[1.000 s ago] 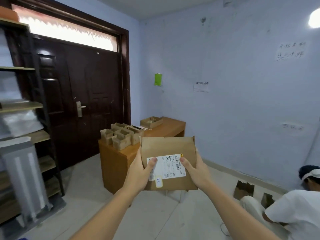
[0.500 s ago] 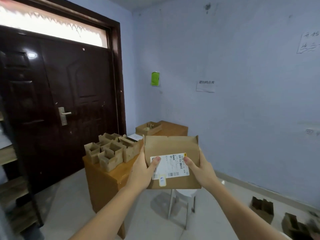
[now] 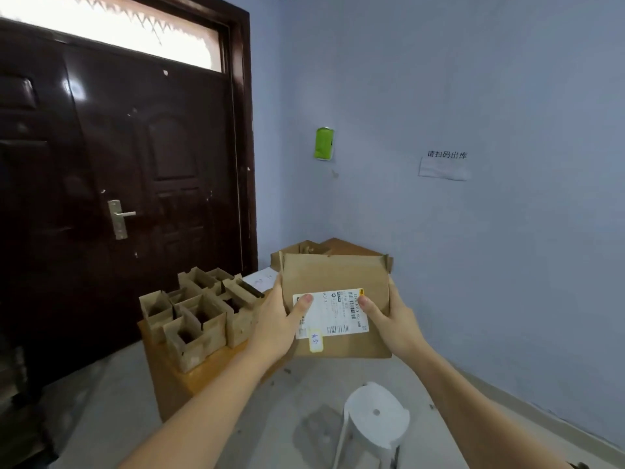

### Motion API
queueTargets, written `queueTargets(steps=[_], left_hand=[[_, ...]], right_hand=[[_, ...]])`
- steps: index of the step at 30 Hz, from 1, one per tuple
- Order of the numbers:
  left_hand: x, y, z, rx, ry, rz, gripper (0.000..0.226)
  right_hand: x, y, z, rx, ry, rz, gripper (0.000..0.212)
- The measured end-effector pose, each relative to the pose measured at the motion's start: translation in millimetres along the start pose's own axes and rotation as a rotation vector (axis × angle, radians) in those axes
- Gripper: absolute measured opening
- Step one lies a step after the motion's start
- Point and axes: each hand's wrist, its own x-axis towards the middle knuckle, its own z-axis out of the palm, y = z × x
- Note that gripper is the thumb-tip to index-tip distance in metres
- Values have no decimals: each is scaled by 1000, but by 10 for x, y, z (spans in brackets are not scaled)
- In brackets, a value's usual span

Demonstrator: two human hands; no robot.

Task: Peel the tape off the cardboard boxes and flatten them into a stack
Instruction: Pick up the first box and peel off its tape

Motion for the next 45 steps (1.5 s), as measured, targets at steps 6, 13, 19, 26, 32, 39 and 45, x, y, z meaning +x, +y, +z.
queueTargets(steps=[6,13,19,26,32,39,45], left_hand=[[1105,-372,104,29,19,-16,59],[2538,-1025,217,-11,35,-39,66],[3608,-1515,340,-25,45,-65,66],[4734,-2277,454,-21,91,-107,55],[5658,-2813,328,15,216,-149,52],[6303,-3468,-40,44,390,-236,71],[6688,-3982,-275,84,460,-310,73]], right_hand=[[1312,338,273,10,-69,-14,92],[2882,697,650,15,-93,-48,96],[4036,991,940,-15,-111,-51,97],[5342,1475,1396,-30,-169,-58,100],[6552,1761,2024,-28,-243,-122,94],[7509,1918,2952,-62,-339,-191,80],[8028,2061,3578,-89,-414,-184,88]])
